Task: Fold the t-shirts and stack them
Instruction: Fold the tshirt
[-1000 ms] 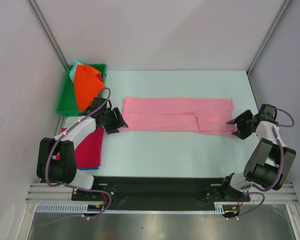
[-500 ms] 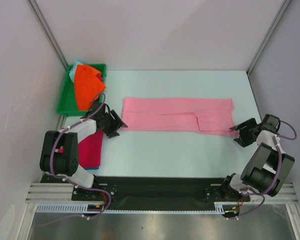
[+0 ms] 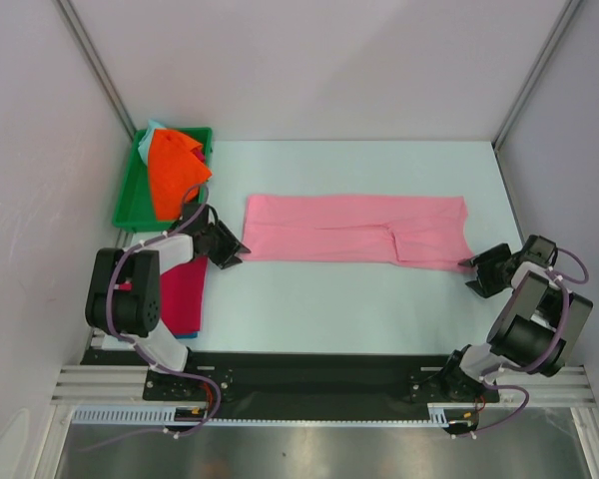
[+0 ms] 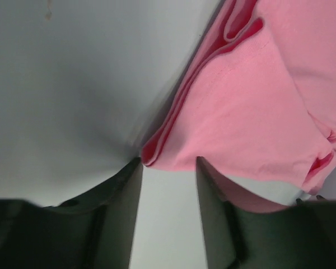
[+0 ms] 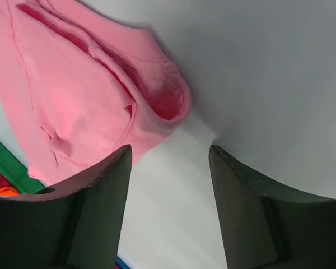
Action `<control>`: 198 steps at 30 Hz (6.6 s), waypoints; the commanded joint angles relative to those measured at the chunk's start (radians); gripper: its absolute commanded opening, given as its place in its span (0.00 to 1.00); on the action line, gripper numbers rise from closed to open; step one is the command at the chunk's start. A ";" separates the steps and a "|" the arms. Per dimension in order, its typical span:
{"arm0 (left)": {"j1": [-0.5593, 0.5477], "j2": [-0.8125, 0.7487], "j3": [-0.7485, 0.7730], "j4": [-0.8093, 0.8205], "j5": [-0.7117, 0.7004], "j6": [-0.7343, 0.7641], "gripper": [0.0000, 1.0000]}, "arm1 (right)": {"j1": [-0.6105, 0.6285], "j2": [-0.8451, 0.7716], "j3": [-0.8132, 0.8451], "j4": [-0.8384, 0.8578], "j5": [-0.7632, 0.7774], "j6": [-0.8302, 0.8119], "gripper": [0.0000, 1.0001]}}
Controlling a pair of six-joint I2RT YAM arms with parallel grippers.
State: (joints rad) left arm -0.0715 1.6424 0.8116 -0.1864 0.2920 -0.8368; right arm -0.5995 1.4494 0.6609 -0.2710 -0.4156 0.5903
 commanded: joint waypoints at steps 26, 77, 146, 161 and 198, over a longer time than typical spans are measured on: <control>-0.304 -0.091 -0.075 -0.122 -0.048 0.004 0.00 | 0.168 0.506 0.462 0.300 0.096 0.049 0.10; -0.711 -0.242 0.307 -0.467 0.191 0.362 0.68 | 0.351 0.677 1.136 -0.326 0.169 -0.076 0.56; -0.513 0.074 -0.025 -0.111 0.364 0.377 0.00 | 1.158 -0.612 -0.412 -0.229 0.122 0.530 0.05; -0.754 -0.101 -0.146 0.004 0.358 0.147 0.00 | 1.156 -0.790 -0.311 -0.583 0.207 0.471 0.13; -0.441 0.112 0.517 -0.249 0.245 0.269 0.52 | 0.391 0.903 1.178 0.093 -0.026 -0.047 0.52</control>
State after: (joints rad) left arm -0.5152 1.7840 1.3537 -0.4725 0.4896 -0.5270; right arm -0.2161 2.2883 1.7435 -0.2329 -0.4011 0.5320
